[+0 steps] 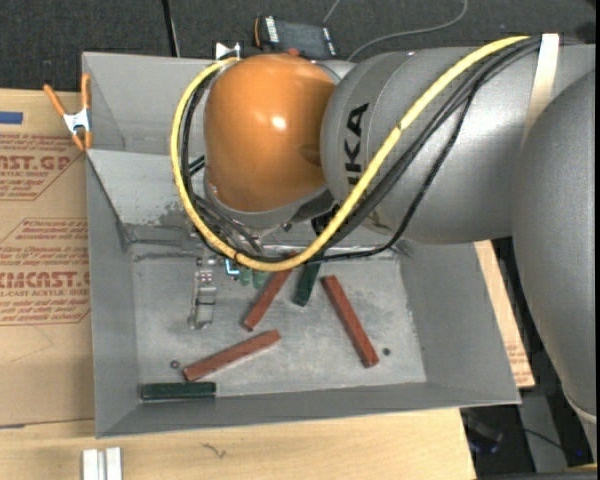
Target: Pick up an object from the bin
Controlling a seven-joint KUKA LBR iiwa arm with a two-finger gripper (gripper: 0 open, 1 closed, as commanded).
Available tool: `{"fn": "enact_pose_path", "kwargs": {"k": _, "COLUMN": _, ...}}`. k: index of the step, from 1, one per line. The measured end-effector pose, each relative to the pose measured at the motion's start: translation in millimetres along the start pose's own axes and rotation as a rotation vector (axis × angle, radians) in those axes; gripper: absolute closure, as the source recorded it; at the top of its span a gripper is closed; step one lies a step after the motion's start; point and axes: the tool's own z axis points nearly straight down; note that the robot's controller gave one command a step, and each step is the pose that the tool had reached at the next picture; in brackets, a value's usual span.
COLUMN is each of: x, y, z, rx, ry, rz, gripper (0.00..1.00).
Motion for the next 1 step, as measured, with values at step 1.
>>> {"fn": "enact_pose_path", "kwargs": {"k": 1, "x": 27.0, "y": -49.9, "z": 138.7, "rx": 0.004, "ry": 0.008, "rz": 0.098, "gripper": 0.0}}
